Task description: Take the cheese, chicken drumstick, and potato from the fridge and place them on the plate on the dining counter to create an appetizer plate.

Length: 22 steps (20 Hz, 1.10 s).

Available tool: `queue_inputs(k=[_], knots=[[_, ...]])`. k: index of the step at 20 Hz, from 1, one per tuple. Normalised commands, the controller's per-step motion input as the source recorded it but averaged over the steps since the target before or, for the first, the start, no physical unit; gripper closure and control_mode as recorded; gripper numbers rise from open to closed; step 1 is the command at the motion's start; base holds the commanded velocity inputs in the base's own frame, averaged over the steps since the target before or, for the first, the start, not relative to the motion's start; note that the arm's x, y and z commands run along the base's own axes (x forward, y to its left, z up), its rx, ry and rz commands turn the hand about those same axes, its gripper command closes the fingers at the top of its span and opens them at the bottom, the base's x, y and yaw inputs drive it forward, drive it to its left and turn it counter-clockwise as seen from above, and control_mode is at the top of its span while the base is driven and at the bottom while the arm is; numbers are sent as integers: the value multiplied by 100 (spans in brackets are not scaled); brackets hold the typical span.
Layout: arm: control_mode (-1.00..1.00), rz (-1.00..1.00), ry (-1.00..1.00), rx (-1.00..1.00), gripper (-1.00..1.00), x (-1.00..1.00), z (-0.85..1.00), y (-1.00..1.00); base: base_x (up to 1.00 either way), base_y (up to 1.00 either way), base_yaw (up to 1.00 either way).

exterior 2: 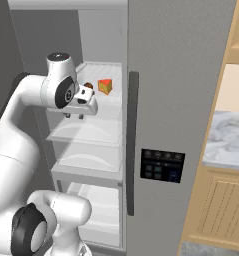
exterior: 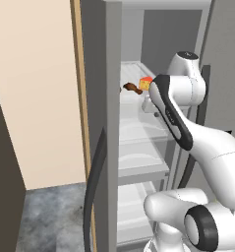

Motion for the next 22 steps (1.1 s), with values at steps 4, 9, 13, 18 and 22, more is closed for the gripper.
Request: queue_inputs(k=[4,9,13,18,22], knots=[[-100,0,-1,0,-100,0,0,0,0,0,0],[-100,0,-10,0,-100,0,4,3,0,0,0],[-100,0,-13,0,-100,5,21,19,0,0,0],[-100,0,-11,0,-100,17,24,26,0,0,0],[-100,0,-5,0,-100,21,25,21,0,0,0]])
